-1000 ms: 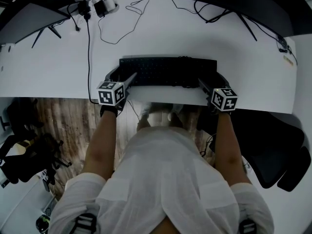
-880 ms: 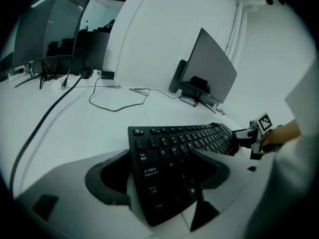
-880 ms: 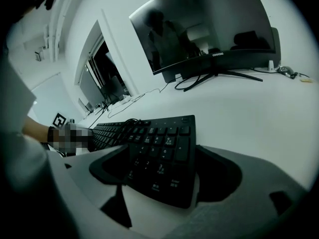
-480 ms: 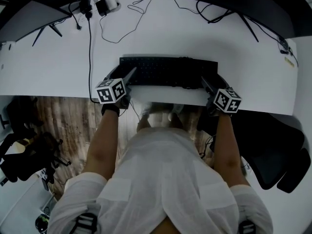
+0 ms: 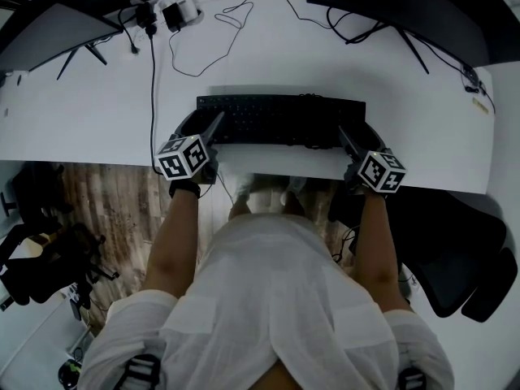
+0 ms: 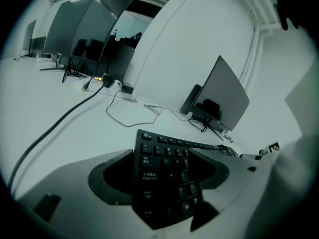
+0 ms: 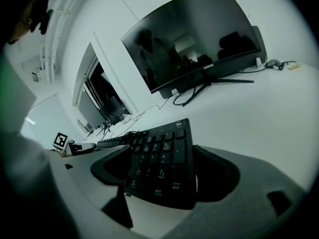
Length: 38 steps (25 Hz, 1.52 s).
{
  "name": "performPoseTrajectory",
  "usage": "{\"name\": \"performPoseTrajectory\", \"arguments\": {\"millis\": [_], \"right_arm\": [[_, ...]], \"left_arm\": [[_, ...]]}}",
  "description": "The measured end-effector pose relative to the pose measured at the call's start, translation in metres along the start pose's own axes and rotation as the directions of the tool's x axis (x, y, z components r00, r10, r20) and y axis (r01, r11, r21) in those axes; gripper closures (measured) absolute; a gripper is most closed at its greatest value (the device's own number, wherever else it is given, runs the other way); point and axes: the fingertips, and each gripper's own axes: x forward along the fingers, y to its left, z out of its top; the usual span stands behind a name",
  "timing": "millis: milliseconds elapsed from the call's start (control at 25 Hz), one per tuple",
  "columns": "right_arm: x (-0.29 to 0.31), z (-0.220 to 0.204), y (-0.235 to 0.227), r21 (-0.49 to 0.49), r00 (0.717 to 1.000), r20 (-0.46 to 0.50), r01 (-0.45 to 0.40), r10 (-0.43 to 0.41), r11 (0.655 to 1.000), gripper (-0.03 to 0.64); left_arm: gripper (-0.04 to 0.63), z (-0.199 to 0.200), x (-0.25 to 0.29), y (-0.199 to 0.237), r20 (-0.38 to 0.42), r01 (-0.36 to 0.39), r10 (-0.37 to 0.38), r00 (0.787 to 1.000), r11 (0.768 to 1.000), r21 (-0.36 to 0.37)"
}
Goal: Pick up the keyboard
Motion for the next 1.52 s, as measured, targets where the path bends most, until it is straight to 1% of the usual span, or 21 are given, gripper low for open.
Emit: {"name": "performPoseTrajectory", "arguments": {"millis": [240, 440, 600, 760, 880, 1000, 1240, 1520], "right_arm": [[-0.011, 0.051, 0.012, -0.041, 0.993, 0.114, -0.005, 0.010, 0.999, 0.242], [-0.025, 0.090, 0.022, -0.079, 0.982, 0.189, -0.002, 0.017, 0.997, 0.242], [-0.041, 0.118, 0.026, -0.100, 0.970, 0.243, 0.012, 0.013, 0.995, 0.242], [-0.056, 0.136, 0.029, -0.108, 0.958, 0.287, 0.031, 0.001, 0.994, 0.247], [-0.067, 0.146, 0.027, -0.113, 0.950, 0.311, 0.053, -0.015, 0.992, 0.272], [-0.075, 0.152, 0.025, -0.111, 0.943, 0.332, 0.069, -0.028, 0.991, 0.281], [-0.084, 0.161, 0.020, -0.098, 0.930, 0.364, 0.085, -0.043, 0.992, 0.341], [-0.085, 0.162, 0.021, -0.100, 0.932, 0.360, 0.091, -0.049, 0.991, 0.360]], "left_arm": [[0.259, 0.048, -0.006, -0.018, 0.096, 0.031, -0.034, 0.995, 0.999, 0.028], [0.259, 0.087, -0.014, -0.038, 0.171, 0.061, -0.069, 0.983, 0.997, 0.051], [0.259, 0.115, -0.018, -0.057, 0.213, 0.082, -0.098, 0.972, 0.993, 0.081], [0.259, 0.135, -0.023, -0.072, 0.242, 0.101, -0.123, 0.962, 0.990, 0.104], [0.259, 0.145, -0.026, -0.084, 0.257, 0.111, -0.138, 0.957, 0.987, 0.117], [0.259, 0.148, -0.025, -0.090, 0.260, 0.117, -0.145, 0.955, 0.986, 0.119], [0.259, 0.153, -0.024, -0.096, 0.268, 0.127, -0.155, 0.951, 0.985, 0.120], [0.259, 0.157, -0.025, -0.095, 0.272, 0.130, -0.159, 0.949, 0.984, 0.123]]}}
